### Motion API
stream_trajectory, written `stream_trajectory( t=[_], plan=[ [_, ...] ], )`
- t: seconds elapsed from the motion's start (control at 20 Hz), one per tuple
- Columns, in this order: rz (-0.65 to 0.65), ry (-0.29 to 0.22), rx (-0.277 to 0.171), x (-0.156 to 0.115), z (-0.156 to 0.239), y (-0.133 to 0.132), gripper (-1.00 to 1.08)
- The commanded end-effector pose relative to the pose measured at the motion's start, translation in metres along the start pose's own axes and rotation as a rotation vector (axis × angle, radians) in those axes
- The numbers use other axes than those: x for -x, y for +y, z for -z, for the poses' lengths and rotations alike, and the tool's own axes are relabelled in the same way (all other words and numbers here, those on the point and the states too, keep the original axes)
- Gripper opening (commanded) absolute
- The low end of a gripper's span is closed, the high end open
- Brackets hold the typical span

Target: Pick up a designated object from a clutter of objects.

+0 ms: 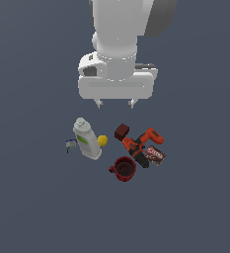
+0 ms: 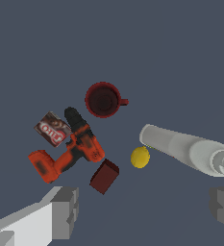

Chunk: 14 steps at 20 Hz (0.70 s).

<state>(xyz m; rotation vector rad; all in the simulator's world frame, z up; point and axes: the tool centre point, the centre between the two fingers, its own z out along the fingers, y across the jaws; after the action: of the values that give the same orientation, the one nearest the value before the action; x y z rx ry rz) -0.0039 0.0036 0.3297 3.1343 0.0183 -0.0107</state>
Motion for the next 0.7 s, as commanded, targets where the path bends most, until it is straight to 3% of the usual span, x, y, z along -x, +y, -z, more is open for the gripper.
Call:
stream_trajectory(
  t=[0.0,0.45,0.65],
  plan=[
    [0.0,0.0,0.0,0.0,0.0,0.0,1.0],
    [-0.033,-0.006,-0.009,-0.001,-0.009,0.027,1.0],
    [-0.03,-0.006,-0.009,-0.001,-0.009,0.026,1.0]
  ],
)
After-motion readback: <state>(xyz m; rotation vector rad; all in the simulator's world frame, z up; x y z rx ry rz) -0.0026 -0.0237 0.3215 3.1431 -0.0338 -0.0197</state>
